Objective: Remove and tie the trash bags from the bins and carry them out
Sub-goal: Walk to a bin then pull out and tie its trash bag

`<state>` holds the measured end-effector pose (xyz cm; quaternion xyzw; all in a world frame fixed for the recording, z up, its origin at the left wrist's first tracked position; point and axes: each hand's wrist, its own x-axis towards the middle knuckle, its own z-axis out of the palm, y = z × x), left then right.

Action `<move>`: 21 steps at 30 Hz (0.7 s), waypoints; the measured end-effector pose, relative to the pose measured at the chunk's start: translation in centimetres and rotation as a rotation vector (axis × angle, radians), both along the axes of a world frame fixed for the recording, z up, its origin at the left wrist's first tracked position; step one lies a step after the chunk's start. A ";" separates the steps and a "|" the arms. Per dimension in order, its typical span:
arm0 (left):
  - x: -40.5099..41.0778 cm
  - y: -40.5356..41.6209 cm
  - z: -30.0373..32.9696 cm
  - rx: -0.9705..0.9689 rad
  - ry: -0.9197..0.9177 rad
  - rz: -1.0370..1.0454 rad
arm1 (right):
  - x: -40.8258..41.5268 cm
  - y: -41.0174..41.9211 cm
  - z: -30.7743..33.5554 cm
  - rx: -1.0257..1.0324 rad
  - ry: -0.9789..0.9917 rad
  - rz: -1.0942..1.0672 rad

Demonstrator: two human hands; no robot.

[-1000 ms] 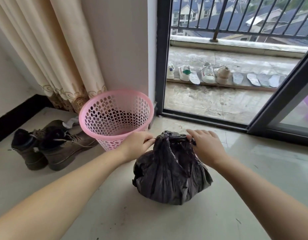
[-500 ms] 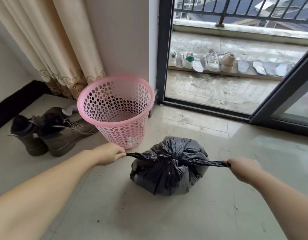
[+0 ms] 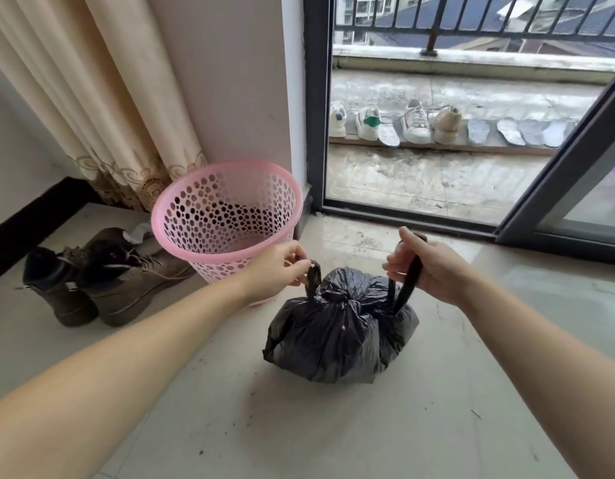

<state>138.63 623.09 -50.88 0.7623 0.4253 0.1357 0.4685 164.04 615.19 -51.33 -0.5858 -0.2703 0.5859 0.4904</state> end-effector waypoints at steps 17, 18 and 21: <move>0.5 -0.2 1.8 0.227 0.056 -0.166 | -8.4 1.3 2.0 0.066 -0.752 0.597; 0.5 0.0 1.7 0.255 0.083 -0.196 | -8.2 1.3 2.2 0.078 -0.695 0.576; 1.0 -0.1 1.5 0.097 0.097 -0.307 | -7.7 1.4 3.4 0.144 -0.532 0.588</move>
